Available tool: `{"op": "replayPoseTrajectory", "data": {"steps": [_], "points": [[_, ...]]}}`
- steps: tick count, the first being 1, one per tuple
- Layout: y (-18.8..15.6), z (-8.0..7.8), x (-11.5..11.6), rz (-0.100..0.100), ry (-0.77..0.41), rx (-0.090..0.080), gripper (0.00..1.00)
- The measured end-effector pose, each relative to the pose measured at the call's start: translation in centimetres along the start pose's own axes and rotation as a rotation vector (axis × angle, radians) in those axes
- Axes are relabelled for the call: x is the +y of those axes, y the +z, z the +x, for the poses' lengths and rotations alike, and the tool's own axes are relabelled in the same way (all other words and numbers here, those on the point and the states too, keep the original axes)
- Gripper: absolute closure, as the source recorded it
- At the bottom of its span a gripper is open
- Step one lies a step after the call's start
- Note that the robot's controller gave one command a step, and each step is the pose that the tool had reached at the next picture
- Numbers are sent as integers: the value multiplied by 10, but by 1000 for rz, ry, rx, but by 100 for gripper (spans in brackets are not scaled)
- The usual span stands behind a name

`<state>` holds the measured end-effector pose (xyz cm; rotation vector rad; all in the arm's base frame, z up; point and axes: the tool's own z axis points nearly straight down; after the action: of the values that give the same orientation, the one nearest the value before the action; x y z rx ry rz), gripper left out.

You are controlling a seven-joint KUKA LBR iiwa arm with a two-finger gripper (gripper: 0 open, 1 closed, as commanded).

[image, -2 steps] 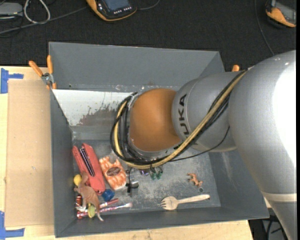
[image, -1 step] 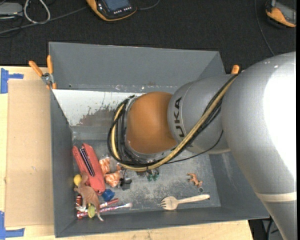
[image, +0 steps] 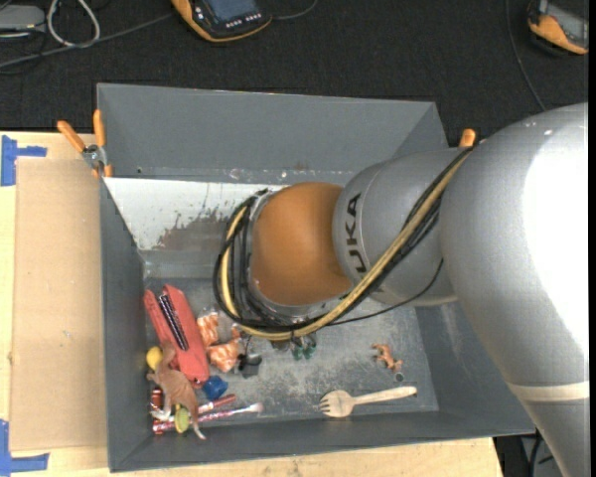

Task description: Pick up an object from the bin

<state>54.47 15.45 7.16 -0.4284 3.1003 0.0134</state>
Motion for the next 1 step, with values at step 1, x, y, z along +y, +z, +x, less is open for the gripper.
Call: {"op": "replayPoseTrajectory", "data": {"steps": [1], "points": [[-54, 7, 5, 1, 6, 10, 100]]}}
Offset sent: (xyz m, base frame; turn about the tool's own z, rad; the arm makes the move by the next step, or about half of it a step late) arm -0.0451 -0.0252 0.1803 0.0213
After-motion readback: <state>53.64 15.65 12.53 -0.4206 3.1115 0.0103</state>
